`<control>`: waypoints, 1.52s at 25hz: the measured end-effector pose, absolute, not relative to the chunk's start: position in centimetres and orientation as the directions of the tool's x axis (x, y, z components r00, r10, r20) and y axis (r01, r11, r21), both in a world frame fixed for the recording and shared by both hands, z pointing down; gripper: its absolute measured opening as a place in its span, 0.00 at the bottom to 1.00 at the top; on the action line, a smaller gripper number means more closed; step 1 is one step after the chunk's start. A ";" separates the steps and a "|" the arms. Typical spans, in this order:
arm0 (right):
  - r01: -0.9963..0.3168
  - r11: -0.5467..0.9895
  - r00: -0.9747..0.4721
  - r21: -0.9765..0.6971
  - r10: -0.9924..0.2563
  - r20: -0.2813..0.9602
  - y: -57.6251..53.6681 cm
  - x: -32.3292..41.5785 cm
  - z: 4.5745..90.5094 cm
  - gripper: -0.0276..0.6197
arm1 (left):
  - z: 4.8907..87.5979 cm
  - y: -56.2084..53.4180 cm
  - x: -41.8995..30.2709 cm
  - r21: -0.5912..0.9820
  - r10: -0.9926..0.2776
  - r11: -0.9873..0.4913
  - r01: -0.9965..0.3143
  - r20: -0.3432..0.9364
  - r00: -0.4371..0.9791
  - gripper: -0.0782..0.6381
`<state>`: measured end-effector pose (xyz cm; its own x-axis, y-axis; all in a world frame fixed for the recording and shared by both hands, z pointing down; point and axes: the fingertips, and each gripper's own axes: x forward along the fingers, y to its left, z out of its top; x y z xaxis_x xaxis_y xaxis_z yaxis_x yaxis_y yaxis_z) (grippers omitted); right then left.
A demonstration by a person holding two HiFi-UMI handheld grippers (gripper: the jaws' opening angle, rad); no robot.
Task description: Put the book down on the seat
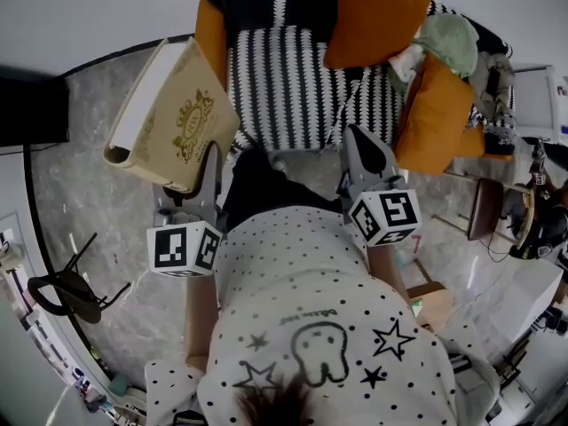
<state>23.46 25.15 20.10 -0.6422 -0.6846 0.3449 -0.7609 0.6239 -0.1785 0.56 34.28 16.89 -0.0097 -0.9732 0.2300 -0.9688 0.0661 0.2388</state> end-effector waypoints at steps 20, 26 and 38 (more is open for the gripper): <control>-0.818 0.564 -0.563 -0.118 -0.740 0.366 17.3 17.2 18.8 0.04 | 17.3 22.7 -5.0 0.281 -0.960 -0.065 -0.957 0.243 0.137 0.42; -0.846 0.521 -0.522 -0.116 -0.764 0.379 14.5 16.1 19.3 0.04 | 17.2 19.8 -6.0 0.247 -0.951 -0.119 -0.962 0.249 0.182 0.42; -0.863 0.495 -0.496 -0.106 -0.784 0.373 10.9 13.6 19.1 0.04 | 18.1 16.0 -6.9 0.245 -0.925 -0.209 -0.947 0.265 0.273 0.42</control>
